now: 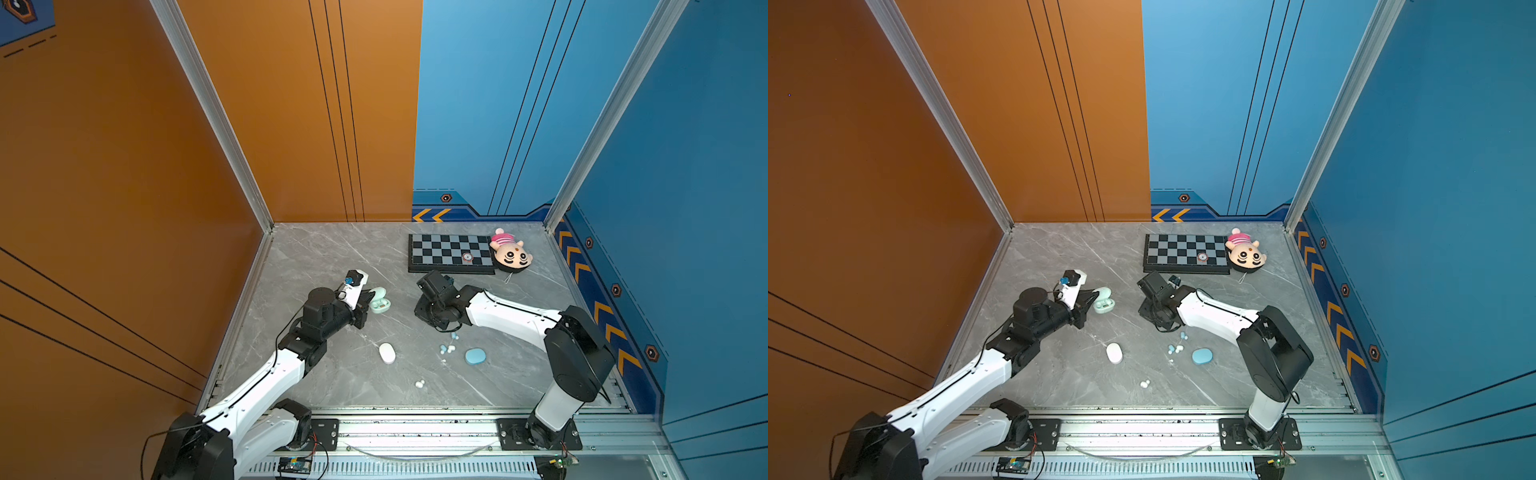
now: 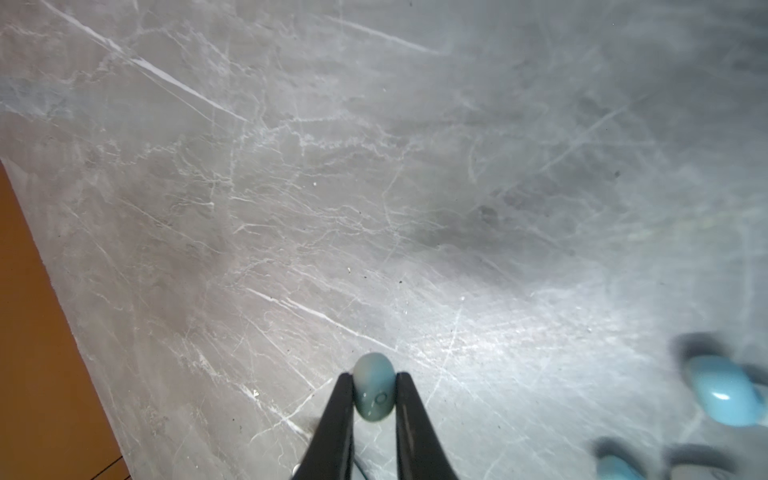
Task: Insert the wireless bluetooth earbuds into the charging case
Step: 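Carry the earbud with the right gripper over the open case in the left gripper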
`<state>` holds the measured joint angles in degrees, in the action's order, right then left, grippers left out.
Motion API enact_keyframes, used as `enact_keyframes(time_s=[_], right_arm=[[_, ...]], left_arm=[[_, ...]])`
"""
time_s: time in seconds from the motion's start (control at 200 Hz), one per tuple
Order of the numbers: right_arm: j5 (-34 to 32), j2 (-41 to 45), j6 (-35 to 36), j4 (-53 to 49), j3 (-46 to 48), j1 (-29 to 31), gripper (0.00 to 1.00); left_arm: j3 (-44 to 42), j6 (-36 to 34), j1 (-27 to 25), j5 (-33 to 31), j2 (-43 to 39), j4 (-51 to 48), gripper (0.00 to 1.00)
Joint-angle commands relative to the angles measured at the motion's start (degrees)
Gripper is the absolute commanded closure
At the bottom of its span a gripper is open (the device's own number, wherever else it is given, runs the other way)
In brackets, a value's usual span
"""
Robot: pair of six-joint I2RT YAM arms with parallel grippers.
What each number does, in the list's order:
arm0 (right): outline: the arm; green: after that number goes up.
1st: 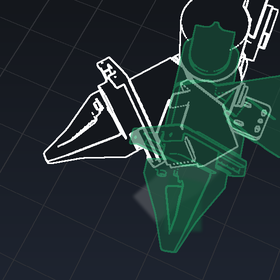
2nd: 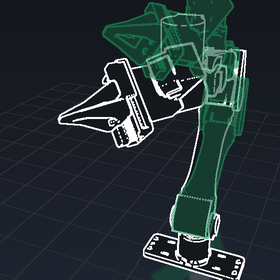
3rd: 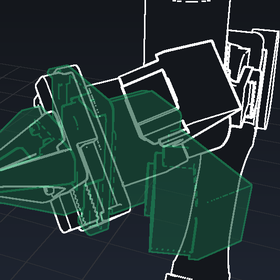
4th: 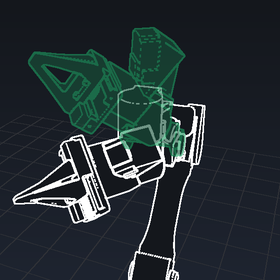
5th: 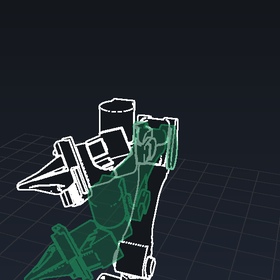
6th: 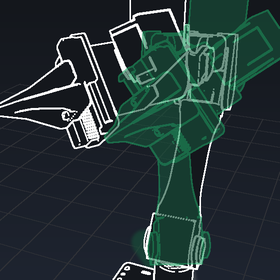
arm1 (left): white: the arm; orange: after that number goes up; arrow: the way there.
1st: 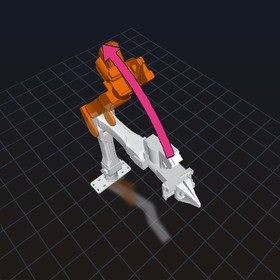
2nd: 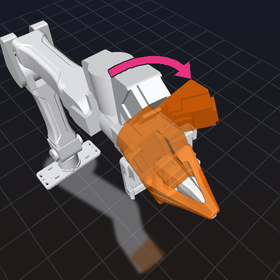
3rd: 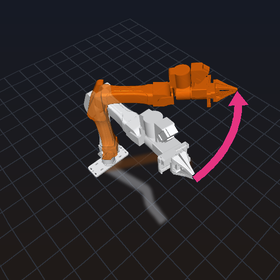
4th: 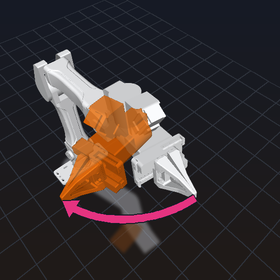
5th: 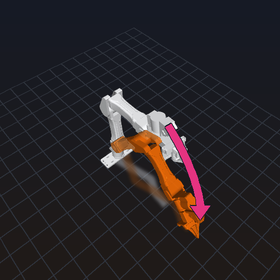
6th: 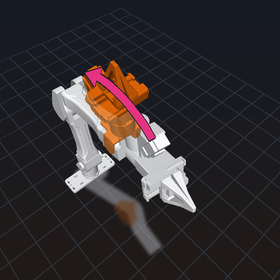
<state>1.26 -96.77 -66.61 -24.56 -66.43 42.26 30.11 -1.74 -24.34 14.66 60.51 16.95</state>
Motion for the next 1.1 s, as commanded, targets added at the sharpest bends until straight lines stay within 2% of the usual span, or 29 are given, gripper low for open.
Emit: enact_keyframes(time_s=[0.0,0.26,0.481,0.691,0.731,1.096], right_arm=[[0.87,2.94,6.11,-5.52,-2.12,-1.46,0.82],[5.17,6.62,12.38,-10.52,-6.38,-3.81,0.82],[9.16,8.60,14.29,-11.80,-9.64,-3.44,0.82],[11.30,8.62,15.10,-12.35,-13.19,-2.43,0.81],[11.51,8.40,15.24,-12.43,-13.84,-0.49,0.81],[11.32,5.15,16.98,-13.45,-18.20,2.12,0.80]], left_arm=[[3.10,-1.56,-1.43,1.57,3.46,4.68,1.00],[6.90,-2.29,-3.67,1.68,12.14,7.75,1.00],[8.95,-2.79,-5.04,1.43,16.10,8.27,1.00],[10.02,-2.94,-6.05,0.16,17.10,8.30,1.00],[10.25,-3.09,-6.22,0.06,17.10,8.27,1.00],[11.48,-3.73,-7.59,0.10,14.92,8.19,1.00]])
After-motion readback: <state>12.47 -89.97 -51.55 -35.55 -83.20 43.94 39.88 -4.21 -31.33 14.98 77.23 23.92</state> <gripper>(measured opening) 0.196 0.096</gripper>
